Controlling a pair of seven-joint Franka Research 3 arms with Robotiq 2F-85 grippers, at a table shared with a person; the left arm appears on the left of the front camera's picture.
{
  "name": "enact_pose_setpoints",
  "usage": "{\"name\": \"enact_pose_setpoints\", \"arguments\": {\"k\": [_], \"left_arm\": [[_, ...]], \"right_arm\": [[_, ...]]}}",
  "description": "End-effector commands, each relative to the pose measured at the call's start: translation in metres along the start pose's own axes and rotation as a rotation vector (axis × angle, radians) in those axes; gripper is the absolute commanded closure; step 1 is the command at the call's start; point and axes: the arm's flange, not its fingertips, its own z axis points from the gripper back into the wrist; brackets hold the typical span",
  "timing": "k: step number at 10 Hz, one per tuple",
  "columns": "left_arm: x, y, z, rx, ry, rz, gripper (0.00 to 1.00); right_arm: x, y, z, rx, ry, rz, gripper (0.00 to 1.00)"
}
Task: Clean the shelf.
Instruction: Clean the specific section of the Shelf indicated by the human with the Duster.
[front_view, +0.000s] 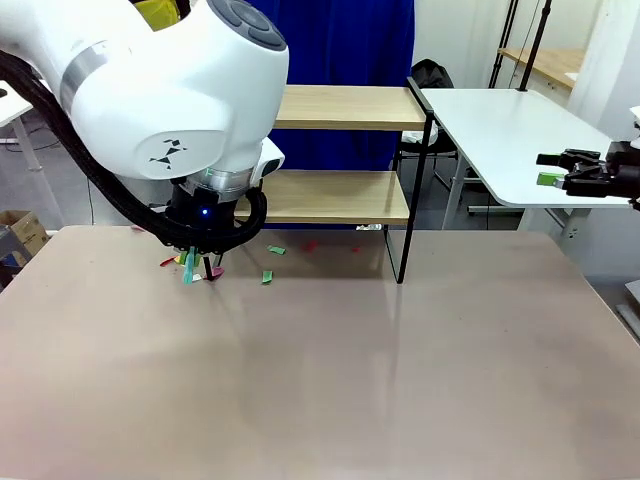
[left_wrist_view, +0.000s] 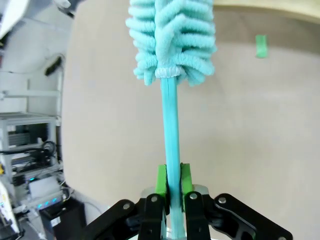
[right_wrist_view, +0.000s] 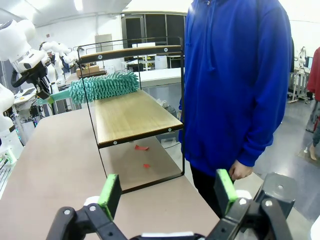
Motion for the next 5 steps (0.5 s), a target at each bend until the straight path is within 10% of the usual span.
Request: {"name": "enact_pose_setpoints", "arguments": {"k": [1,5], "left_arm": [[0.005,0.009,-0.005,0.012,0.038,0.020,0.87],[-0.015,0.006,0.047,-0.207,-0.150,-0.159,0.87]], "right_arm": [[0.004,0.001,-0.001,-0.002,0.011,-0.006,0.00],[0.004,0.001,-0.001,-0.002,0.011,-0.006,0.00]]}}
